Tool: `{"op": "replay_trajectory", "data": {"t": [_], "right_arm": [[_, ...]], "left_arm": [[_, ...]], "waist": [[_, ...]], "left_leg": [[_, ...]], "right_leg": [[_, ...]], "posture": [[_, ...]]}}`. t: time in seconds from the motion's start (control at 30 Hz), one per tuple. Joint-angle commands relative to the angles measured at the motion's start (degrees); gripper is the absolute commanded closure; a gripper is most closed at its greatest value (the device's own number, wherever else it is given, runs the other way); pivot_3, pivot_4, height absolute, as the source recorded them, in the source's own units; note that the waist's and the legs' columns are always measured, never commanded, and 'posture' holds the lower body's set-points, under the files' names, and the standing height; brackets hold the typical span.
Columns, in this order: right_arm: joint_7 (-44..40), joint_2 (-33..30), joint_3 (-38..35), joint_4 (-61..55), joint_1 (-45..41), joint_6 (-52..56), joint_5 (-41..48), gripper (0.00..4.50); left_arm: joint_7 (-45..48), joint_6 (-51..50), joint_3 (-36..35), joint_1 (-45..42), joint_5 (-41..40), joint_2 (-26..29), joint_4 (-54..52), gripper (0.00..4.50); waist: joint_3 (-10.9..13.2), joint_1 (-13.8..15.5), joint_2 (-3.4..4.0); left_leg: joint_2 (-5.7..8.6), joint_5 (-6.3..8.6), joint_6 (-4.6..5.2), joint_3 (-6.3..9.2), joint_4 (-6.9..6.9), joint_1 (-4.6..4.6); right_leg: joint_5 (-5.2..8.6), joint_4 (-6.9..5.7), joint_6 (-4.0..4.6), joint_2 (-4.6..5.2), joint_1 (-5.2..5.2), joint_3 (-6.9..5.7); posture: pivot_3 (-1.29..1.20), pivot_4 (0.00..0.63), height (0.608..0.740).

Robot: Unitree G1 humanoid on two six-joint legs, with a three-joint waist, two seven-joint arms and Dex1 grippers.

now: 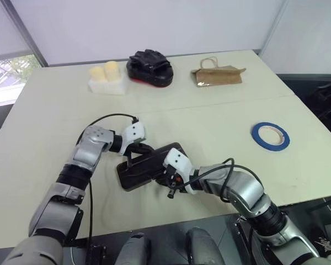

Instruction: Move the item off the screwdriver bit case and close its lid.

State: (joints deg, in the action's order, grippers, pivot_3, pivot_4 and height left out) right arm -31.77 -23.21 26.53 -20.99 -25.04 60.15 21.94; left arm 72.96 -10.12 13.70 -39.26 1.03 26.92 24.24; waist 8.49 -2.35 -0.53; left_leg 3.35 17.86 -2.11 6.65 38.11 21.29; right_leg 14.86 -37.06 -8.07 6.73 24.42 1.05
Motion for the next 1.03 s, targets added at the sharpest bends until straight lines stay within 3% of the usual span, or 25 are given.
{"op": "replay_trajectory", "data": {"t": [0.03, 0.3, 0.47, 0.73, 0.9, 1.03], "right_arm": [[5.38, 0.41, -5.3, 1.67, -5.59, -3.99, -5.37, 4.49], [-0.56, -6.4, -6.8, -6.44, -3.94, 0.36, -0.36, 4.49], [-3.9, -11.95, -11.49, -12.14, -2.01, 2.87, 3.96, 4.49], [-10.61, -24.77, -21.74, -19.16, -1.43, 2.68, 8.45, 4.49], [-16.14, -32.7, -29.29, -19.25, -1.6, 0.57, 10.95, 4.49], [-18.26, -35.55, -31.98, -18.0, -1.22, -1.13, 12.18, 4.49]], "left_arm": [[6.0, 0.73, 8.79, 5.98, -0.37, -4.5, -0.51, 4.5], [-0.28, 0.43, 1.41, 0.33, -2.26, -5.84, 2.12, 4.5], [-3.71, -4.21, -4.74, -1.81, -5.46, -4.66, -0.76, 4.5], [-6.8, -19.25, -12.32, 2.52, -14.55, 2.57, -19.65, 4.5], [-8.65, -28.32, -17.84, 10.66, -20.17, 10.51, -34.9, 4.5], [-9.95, -33.06, -21.55, 15.75, -24.6, 14.8, -41.53, 4.5]], "waist": [[-0.02, 0.01, 0.0], [-0.01, 1.79, 0.0], [0.07, 1.77, -0.09], [0.19, 1.18, -0.09], [0.34, 1.55, -0.07], [0.38, 1.75, -0.07]], "left_leg": [[0.0, 0.0, 0.0, 0.0, 0.0, 0.0], [0.08, 0.0, 0.0, -0.01, 0.08, 0.09], [0.14, 0.0, 0.0, 0.0, 0.13, 0.27], [0.04, 0.04, 0.07, -0.05, -0.03, 0.22], [0.02, 0.05, 0.08, -0.07, -0.03, 0.25], [-0.02, 0.05, 0.1, -0.07, -0.04, 0.25]], "right_leg": [[0.0, 0.0, 0.0, 0.0, 0.0, 0.0], [0.0, 0.1, 0.0, 0.07, -0.04, 0.0], [0.0, 0.3, -0.01, 0.11, -0.02, 0.0], [0.0, 0.32, 0.0, 0.07, 0.07, 0.01], [0.0, 0.44, 0.0, 0.07, 0.04, 0.03], [0.0, 0.6, 0.0, 0.07, -0.06, 0.01]], "posture": [[0.0, 0.15, 0.74], [0.0, 0.15, 0.74], [0.0, 0.15, 0.74], [0.0, 0.15, 0.74], [0.0, 0.15, 0.74], [0.0, 0.15, 0.74]]}}
